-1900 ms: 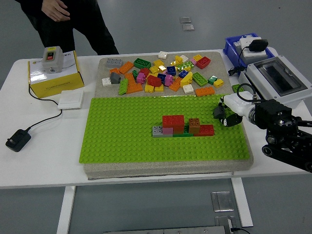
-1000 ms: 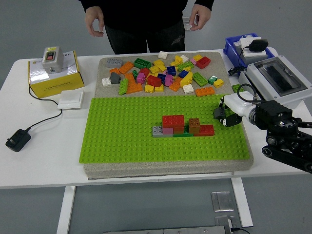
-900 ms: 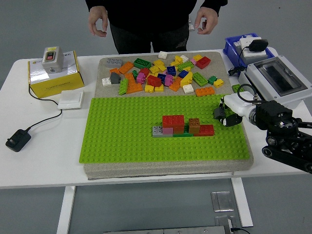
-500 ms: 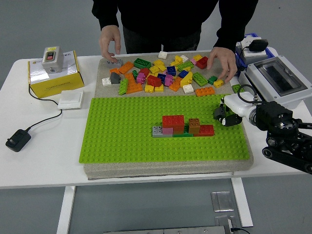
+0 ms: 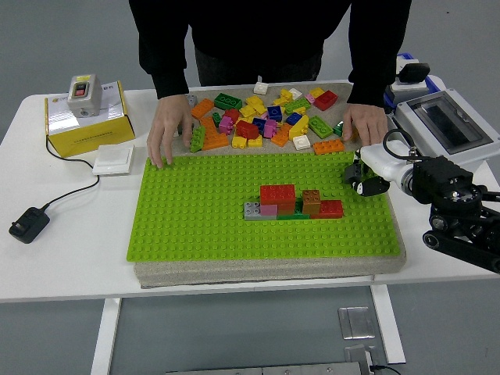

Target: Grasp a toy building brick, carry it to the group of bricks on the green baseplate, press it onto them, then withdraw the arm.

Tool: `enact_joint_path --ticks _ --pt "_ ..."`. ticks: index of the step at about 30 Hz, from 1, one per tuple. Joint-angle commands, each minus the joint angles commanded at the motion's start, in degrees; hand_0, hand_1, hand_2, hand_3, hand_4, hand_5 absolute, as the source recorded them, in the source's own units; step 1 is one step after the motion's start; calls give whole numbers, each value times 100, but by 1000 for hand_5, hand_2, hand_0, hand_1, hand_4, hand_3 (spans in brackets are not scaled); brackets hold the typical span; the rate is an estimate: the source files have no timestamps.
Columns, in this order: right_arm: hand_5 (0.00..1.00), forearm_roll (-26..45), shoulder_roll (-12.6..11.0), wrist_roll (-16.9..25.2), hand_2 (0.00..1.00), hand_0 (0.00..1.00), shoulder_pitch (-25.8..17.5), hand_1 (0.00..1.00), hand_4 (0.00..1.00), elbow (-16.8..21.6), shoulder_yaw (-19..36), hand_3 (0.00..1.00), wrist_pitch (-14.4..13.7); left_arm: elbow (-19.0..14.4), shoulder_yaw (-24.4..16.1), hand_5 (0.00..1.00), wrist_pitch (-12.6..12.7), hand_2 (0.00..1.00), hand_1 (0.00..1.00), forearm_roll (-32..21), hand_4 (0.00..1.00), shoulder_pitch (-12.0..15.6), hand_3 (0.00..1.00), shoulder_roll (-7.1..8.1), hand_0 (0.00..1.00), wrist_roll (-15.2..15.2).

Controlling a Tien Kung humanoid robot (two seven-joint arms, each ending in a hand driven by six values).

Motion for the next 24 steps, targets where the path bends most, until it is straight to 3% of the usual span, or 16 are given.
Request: enact_joint_path --ticks 12,24 --pt "329 -172 -194 -70 575 60 -61 145 355 431 315 598 20 0 1 649 -3 681 700 7 324 8 796 -9 723 9" --pt "332 -514 -433 -190 573 60 -228 138 360 1172 858 587 8 0 6 660 -5 680 699 16 327 11 795 -18 722 12"
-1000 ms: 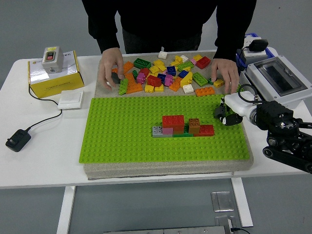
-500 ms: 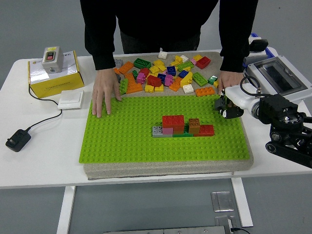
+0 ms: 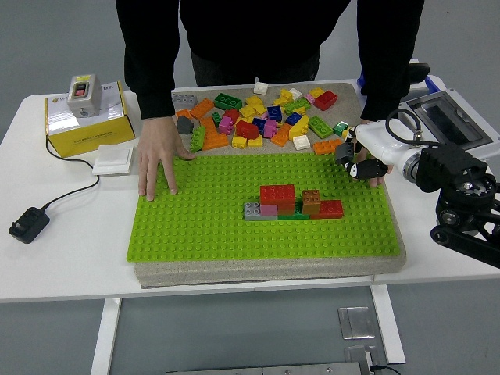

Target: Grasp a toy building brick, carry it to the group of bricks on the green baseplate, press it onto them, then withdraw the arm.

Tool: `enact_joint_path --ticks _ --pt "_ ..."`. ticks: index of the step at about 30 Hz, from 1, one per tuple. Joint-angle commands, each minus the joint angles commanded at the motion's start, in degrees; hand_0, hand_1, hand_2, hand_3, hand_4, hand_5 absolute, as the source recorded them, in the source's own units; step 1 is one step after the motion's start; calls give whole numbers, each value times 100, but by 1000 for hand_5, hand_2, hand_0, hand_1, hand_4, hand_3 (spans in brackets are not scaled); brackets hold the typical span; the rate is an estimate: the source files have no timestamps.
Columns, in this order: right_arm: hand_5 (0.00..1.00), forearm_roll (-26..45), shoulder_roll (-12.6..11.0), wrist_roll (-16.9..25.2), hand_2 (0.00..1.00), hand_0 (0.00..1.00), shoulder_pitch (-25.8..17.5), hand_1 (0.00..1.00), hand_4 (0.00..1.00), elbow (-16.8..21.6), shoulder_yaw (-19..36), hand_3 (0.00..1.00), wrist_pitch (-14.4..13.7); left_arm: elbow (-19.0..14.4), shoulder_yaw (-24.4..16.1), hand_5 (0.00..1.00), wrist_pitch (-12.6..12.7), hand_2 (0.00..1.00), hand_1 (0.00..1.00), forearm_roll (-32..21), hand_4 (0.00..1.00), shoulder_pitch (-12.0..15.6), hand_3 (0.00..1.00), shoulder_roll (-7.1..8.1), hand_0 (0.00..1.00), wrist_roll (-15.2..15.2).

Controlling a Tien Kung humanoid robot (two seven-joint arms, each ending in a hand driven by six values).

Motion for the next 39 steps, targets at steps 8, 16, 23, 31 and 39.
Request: enact_joint_path --ticks 8,16,23,31,39 --pt "333 -63 -57 -68 572 58 13 135 361 662 72 582 -11 0 -5 662 -3 680 699 11 328 2 795 1 722 5" --pt "334 90 89 -75 566 56 76 129 363 1133 -6 561 -45 0 -7 666 -8 680 699 25 330 5 795 2 722 11" --pt "335 142 319 -78 564 52 137 128 364 1154 -200 556 -44 0 -12 667 -14 680 699 46 329 6 795 6 722 18" --pt "334 134 617 -95 565 50 199 124 365 983 -319 554 -21 0 -27 668 -20 680 699 78 329 11 796 10 722 29" --pt "333 170 845 -94 564 46 239 120 365 811 -393 554 -18 0 -33 668 -23 680 699 91 329 8 796 19 722 36"
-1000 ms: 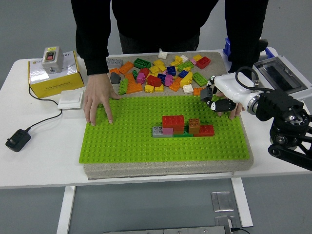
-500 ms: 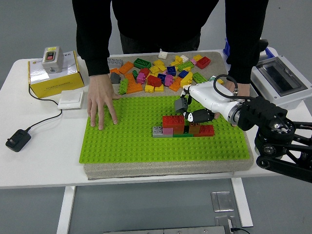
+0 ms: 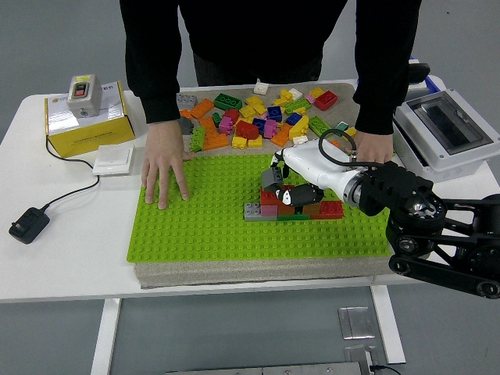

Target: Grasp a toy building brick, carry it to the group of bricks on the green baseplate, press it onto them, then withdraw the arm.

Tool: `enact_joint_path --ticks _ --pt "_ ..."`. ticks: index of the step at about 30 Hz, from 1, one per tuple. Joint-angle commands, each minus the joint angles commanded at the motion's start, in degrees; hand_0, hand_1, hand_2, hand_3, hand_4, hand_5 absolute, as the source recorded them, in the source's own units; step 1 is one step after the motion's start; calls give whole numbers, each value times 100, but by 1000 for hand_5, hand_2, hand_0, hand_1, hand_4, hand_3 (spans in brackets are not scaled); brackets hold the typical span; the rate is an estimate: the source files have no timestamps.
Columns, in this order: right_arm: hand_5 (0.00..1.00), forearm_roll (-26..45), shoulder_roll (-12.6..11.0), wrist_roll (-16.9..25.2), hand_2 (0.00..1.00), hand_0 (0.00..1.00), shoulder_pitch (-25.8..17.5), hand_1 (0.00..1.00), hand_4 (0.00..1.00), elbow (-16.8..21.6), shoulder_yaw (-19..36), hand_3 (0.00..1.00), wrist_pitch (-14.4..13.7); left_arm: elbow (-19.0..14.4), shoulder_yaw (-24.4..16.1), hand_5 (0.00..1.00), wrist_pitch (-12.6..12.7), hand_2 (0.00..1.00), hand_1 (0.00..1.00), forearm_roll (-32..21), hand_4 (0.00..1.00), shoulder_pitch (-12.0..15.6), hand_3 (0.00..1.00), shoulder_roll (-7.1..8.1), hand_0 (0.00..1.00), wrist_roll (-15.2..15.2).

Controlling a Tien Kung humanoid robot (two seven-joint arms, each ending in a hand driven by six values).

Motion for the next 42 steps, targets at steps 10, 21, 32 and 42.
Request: enact_joint_path --ticks 10,21,32,42 --pt "332 180 212 27 563 42 -4 117 364 -345 -102 552 10 0 -19 668 1 681 699 30 330 -3 797 7 722 5" --pt "333 178 221 -16 562 35 -43 115 365 -372 -83 556 44 0 -19 668 3 681 700 32 331 2 797 13 722 3" --pt "334 124 205 -41 561 32 -94 113 370 -327 -17 560 20 0 -22 668 9 681 700 35 331 7 798 10 722 3" --pt "335 54 147 -51 561 29 -118 112 373 -243 19 560 -4 0 -15 670 7 681 700 22 332 10 798 5 722 6"
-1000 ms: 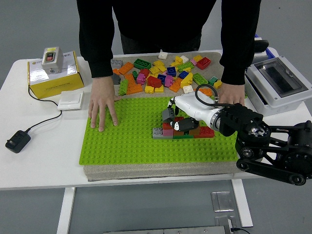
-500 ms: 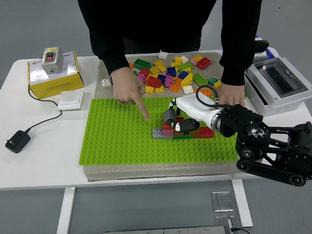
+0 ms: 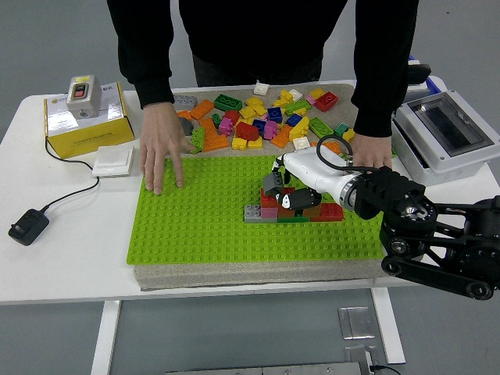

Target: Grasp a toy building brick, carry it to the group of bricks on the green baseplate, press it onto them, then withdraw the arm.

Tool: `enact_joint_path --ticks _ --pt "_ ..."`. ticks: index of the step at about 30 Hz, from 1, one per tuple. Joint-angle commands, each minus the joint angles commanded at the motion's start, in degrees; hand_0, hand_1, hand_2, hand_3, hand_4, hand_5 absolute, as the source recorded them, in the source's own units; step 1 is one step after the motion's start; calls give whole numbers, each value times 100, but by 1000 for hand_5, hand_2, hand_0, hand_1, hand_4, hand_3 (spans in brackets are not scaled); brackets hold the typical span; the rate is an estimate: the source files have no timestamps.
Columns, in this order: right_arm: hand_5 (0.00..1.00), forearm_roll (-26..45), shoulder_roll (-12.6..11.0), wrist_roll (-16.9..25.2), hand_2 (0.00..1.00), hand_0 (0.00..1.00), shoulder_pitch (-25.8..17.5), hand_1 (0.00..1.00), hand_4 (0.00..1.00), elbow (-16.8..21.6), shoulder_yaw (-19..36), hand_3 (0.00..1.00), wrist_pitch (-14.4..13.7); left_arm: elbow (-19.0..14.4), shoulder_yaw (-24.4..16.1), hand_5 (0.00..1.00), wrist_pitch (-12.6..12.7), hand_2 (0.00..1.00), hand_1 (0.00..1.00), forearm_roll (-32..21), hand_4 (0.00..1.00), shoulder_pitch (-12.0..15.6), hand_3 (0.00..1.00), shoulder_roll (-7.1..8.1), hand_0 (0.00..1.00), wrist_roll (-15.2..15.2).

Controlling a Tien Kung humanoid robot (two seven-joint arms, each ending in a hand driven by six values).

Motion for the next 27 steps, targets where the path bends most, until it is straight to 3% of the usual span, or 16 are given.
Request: enact_joint_path --ticks 11,27 --pt "340 -87 53 4 556 26 37 109 380 70 -5 555 -76 0 -10 672 -5 681 700 24 331 3 798 -3 722 6" --pt "355 -200 543 -9 552 24 184 108 397 -145 -163 543 -227 0 -33 678 -23 680 701 91 327 -5 798 5 722 20"
